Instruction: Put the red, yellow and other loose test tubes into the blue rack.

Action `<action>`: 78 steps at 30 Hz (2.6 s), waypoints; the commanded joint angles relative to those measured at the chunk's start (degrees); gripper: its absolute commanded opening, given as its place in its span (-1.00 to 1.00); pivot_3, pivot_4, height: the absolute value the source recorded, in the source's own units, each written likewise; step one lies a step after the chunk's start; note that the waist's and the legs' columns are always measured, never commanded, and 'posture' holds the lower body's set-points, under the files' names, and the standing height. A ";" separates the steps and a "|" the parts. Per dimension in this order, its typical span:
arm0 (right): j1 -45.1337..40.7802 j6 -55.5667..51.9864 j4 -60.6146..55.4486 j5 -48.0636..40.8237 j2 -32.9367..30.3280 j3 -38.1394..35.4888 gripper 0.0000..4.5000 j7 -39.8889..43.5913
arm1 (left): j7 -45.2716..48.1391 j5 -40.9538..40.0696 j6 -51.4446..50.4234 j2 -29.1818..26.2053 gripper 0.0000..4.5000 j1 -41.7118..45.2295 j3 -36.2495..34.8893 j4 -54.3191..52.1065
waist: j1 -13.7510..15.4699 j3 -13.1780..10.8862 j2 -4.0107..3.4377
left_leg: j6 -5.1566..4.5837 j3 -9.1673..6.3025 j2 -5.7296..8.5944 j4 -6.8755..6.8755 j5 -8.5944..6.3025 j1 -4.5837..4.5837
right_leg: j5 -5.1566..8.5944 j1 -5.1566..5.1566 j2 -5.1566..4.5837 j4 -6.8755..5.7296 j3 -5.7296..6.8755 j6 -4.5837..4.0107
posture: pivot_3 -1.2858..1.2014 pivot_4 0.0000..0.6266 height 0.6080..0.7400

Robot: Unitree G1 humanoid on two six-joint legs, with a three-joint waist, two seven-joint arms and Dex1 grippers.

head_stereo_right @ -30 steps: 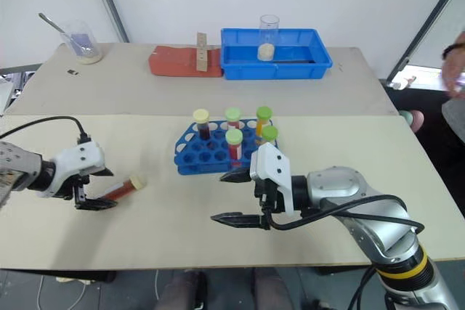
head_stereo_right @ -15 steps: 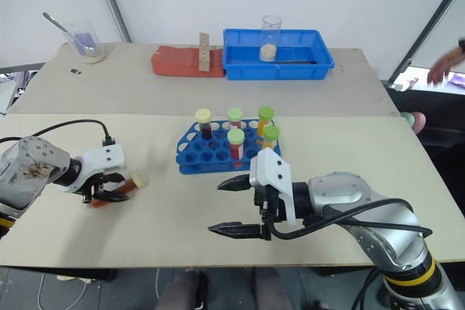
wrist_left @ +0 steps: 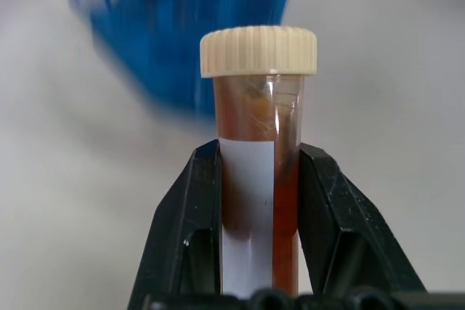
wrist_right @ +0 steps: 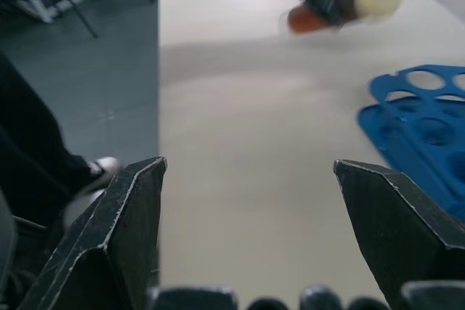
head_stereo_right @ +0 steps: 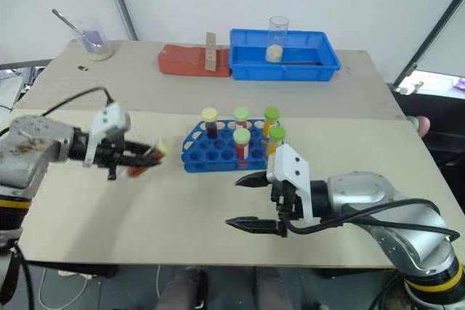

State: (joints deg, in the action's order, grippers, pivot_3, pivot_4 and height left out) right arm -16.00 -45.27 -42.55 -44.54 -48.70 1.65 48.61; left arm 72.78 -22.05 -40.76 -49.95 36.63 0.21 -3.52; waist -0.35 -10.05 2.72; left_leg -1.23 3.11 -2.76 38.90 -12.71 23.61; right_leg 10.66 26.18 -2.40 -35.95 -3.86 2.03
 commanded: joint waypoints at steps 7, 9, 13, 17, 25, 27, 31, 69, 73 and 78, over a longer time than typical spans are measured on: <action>2.42 2.86 -0.52 4.68 -3.20 -5.02 0.82 -1.21 | -18.06 -5.68 1.92 18.74 -0.59 -1.27 -4.04 -6.41 | -0.48 0.00 0.00 | 0.00 -0.04 0.01 0.04 0.00 -0.10 | -0.12 -0.04 0.06 -0.09 -0.06 0.11 | 0.03 -0.52 1.00; 3.15 2.30 -1.30 4.39 -3.53 -6.06 0.82 -1.94 | -20.87 -3.65 6.49 22.48 -0.59 -1.66 -2.98 -3.73 | -0.39 0.01 0.00 | 0.00 -0.05 0.02 0.03 0.00 -0.11 | -0.12 -0.05 0.06 -0.09 -0.07 0.10 | 0.03 -0.52 1.00; 4.66 0.19 -3.11 3.29 -4.32 -7.74 0.82 -3.10 | -21.95 -0.23 14.23 25.82 -0.59 -2.45 -0.34 0.50 | -0.47 0.01 -0.02 | 0.00 -0.02 0.04 0.03 0.00 -0.12 | -0.14 -0.07 0.06 -0.06 -0.12 0.10 | 0.03 -0.52 1.00; 6.54 -1.09 -4.66 2.49 -5.18 -9.39 0.82 -4.52 | -23.06 1.66 19.13 28.73 -0.59 -2.39 1.23 4.42 | -0.33 0.01 -0.01 | 0.00 -0.03 0.05 0.03 0.00 -0.10 | -0.14 -0.08 0.05 -0.05 -0.10 0.10 | 0.03 -0.52 1.00; 9.27 -2.65 -6.52 0.53 -5.73 -12.32 0.82 -6.49 | -23.22 4.31 25.47 31.21 -0.59 -2.47 3.02 10.26 | -0.38 0.01 -0.01 | 0.00 -0.04 0.06 0.03 0.00 -0.11 | -0.16 -0.09 0.04 -0.03 -0.11 0.13 | 0.03 -0.52 1.00; 9.59 -2.69 -6.57 0.23 -5.88 -12.70 0.82 -6.84 | -23.35 4.74 26.60 31.59 -0.59 -2.53 3.24 11.33 | -0.36 0.01 -0.01 | 0.00 -0.05 0.06 0.03 0.00 -0.10 | -0.16 -0.09 0.04 -0.02 -0.11 0.13 | 0.03 -0.52 1.00; 9.85 -2.50 -6.45 0.45 -6.19 -12.97 0.82 -7.36 | -24.29 5.73 29.12 32.27 -0.59 -3.97 3.60 12.39 | -0.35 0.02 -0.01 | 0.00 -0.04 0.07 0.04 0.00 -0.11 | -0.16 -0.11 0.03 -0.02 -0.12 0.15 | 0.03 -0.52 1.00; 5.94 5.27 2.77 8.69 -2.65 -13.45 0.82 -9.29 | -30.46 3.41 27.75 20.13 0.97 -23.39 -4.41 -10.56 | -0.63 0.08 -0.03 | 0.00 0.00 -0.01 -0.04 0.00 -0.23 | -0.10 -0.16 0.03 0.02 -0.11 0.05 | 0.03 -0.52 1.00; 7.49 13.91 7.45 11.39 -3.85 -16.54 0.82 -2.83 | -28.62 0.45 22.46 12.26 0.97 -26.25 -9.39 -17.52 | -0.54 0.08 -0.02 | 0.01 0.05 -0.02 -0.07 0.00 -0.28 | 0.07 -0.16 0.02 0.04 -0.10 -0.21 | 0.03 -0.52 1.00; 9.58 16.47 13.48 7.81 -6.52 -20.88 0.82 7.71 | -26.68 -3.57 15.55 5.13 0.97 -33.95 -15.62 -27.60 | -0.51 0.07 -0.02 | 0.01 0.11 -0.03 -0.11 -0.01 -0.27 | 0.08 -0.16 -0.04 0.13 -0.10 -0.22 | 0.03 -0.52 1.00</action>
State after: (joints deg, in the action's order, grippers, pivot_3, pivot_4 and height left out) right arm -6.27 -30.16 -29.50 -34.99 -54.32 -16.11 53.45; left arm 45.01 -23.12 -24.10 -44.22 3.58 -13.31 -27.27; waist -0.86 -9.98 2.70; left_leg -1.22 3.26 -2.78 38.76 -12.72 23.31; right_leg 10.75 26.02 -2.47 -35.82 -3.97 1.80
